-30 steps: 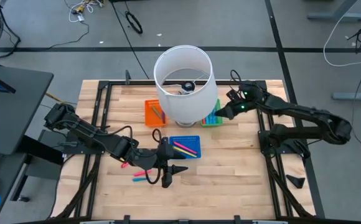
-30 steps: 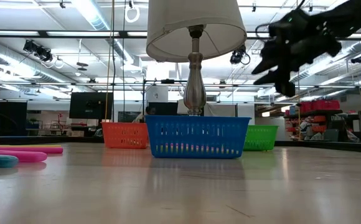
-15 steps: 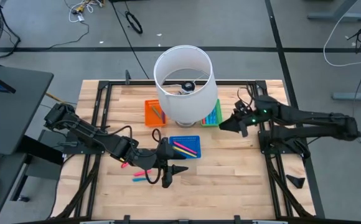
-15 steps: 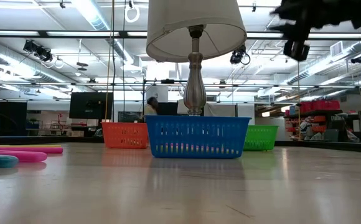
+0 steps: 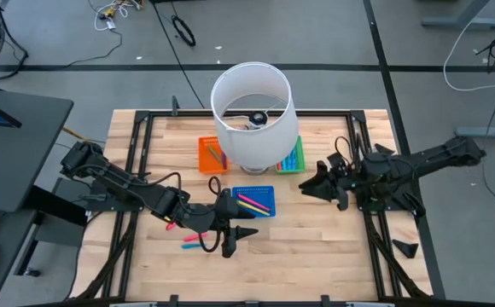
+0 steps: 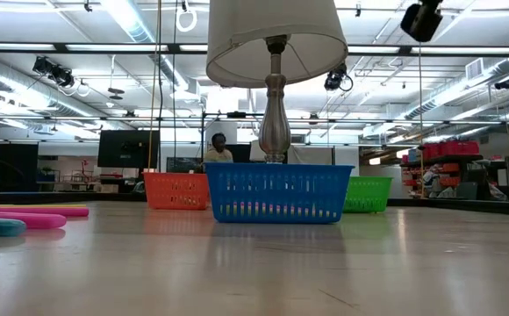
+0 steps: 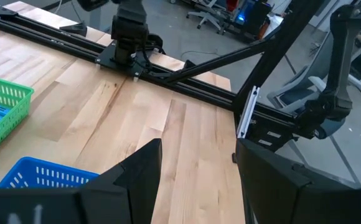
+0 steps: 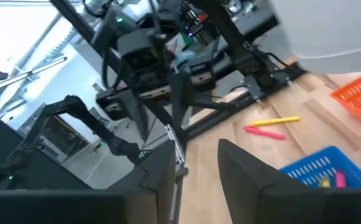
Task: Pick & Place Markers
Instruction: Put the pink small highlighter pen into the orange bin
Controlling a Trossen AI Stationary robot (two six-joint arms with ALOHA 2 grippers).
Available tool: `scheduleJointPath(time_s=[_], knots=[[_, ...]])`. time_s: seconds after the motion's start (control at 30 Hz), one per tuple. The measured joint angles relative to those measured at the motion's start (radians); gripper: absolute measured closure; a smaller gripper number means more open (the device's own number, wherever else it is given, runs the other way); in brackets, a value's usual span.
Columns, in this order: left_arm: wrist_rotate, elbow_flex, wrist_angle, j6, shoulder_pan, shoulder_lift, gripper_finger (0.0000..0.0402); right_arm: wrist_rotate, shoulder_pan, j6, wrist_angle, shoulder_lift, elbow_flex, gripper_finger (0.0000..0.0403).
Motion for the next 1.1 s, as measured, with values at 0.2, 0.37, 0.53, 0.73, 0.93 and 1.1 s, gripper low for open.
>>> scheduleJointPath(time_s=[0.2,0.37,0.53,0.73,0.93,1.1], knots=[[0.000,0.000,0.000,-0.025,0.000,0.000,0.0191,0.108,0.127,-0.064,0.130,0.083,0.000,0.0284],[0.000,0.000,0.000,-0.026,0.000,0.000,0.0191,0.132,0.185,-0.060,0.240,0.160,0.000,0.0284],[0.000,0.000,0.000,-0.027,0.000,0.000,0.0191,0.134,0.221,-0.054,0.332,0.234,0.000,0.0284],[0.071,0.000,-0.012,-0.051,0.000,0.000,0.0191,0.159,0.245,-0.054,0.367,0.292,-0.001,0.0284],[0.175,0.000,-0.174,-0.089,-0.001,0.000,0.0191,0.159,0.245,-0.054,0.367,0.306,-0.001,0.0284],[0.240,0.000,-0.325,-0.123,0.000,0.000,0.0191,0.158,0.245,-0.082,0.367,0.305,-0.001,0.0284]])
